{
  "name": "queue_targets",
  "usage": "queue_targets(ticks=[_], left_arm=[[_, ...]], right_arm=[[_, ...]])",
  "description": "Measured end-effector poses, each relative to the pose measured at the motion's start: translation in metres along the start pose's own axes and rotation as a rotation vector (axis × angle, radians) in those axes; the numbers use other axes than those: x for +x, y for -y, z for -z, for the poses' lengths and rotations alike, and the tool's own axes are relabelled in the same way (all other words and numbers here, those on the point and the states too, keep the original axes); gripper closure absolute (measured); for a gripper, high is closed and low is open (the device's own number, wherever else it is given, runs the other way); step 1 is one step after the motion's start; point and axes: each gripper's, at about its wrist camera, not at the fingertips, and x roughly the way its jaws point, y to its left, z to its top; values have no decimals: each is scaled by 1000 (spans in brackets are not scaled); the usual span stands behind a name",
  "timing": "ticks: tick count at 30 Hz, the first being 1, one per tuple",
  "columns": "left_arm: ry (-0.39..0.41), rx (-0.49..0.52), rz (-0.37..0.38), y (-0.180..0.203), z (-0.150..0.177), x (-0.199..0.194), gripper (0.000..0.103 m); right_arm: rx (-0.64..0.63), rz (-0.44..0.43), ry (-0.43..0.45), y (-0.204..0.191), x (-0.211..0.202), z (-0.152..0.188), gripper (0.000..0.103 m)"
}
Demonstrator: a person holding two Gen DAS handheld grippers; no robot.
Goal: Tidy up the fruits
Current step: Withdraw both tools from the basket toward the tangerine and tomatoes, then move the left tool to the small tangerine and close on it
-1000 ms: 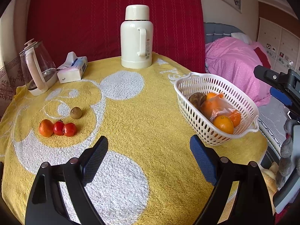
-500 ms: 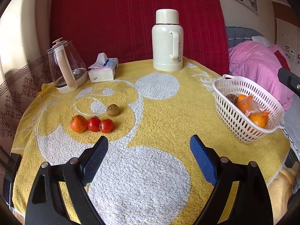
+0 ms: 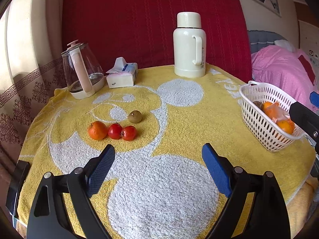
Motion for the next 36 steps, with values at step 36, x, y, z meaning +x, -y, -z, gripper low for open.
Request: queue_targets(ticks=[36], left_arm=[[-30, -96, -69, -54, 12, 9, 15]], right_arm=[[-88, -231, -164, -60, 24, 29, 3]])
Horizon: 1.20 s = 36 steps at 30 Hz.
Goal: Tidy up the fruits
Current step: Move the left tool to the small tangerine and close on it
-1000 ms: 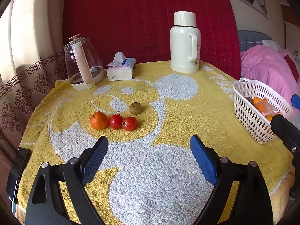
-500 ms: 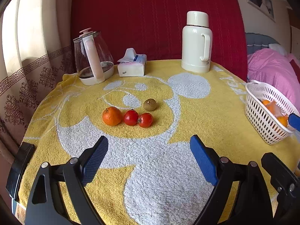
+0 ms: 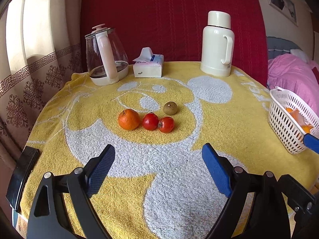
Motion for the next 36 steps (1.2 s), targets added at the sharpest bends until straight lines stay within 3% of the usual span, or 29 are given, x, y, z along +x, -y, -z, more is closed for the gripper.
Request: queue_targets(ticks=[14, 18, 22, 30, 36], left_arm=[[-36, -44, -46, -43, -10, 19, 15], [-61, -70, -29, -59, -18, 32, 15], [-99, -91, -3, -70, -25, 48, 26], [-132, -111, 49, -76, -42, 78, 35], [-170, -132, 92, -78, -49, 103, 50]], right_arm=[[43, -62, -35, 0, 7, -3, 3], [34, -69, -47, -3, 10, -3, 3], [34, -74, -51, -3, 11, -3, 3], [30, -81, -60, -5, 14, -3, 3], [17, -86, -68, -8, 17, -2, 3]])
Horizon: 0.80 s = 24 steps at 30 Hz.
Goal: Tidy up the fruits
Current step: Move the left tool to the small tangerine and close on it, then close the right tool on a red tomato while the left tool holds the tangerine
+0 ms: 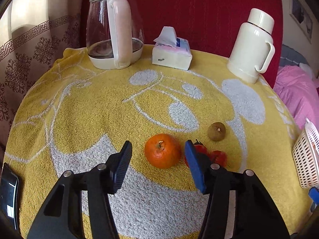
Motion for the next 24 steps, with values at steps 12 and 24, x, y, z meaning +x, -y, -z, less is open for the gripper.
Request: queue_targets(ticks=[12, 24], left_arm=[[-24, -65, 87, -15, 2, -1, 63], [64, -43, -11, -17, 2, -31, 63]], right_arm=[[4, -98, -73, -12, 19, -11, 3], [-67, -128, -171, -44, 98, -55, 24]])
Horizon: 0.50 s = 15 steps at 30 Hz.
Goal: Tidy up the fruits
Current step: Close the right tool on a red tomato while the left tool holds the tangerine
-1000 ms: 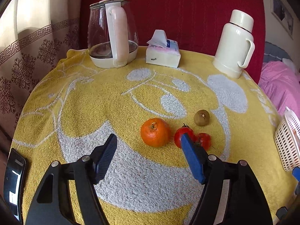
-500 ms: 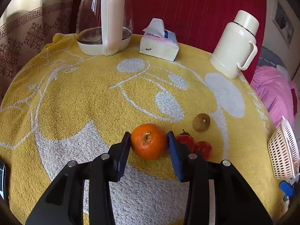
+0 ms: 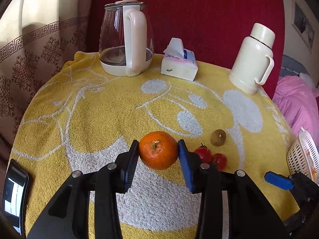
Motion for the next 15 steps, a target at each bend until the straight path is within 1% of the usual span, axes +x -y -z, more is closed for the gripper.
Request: queue_targets(ticks=[6, 13, 15], left_arm=[[1, -33, -2, -9, -2, -2, 63], [-14, -58, -6, -15, -1, 1, 63], [-13, -63, -4, -15, -1, 1, 63]], right_arm=[[10, 2, -42, 5, 35, -24, 35], [-25, 5, -59, -2, 55, -39, 44], [-37, 4, -59, -5, 58, -42, 48]])
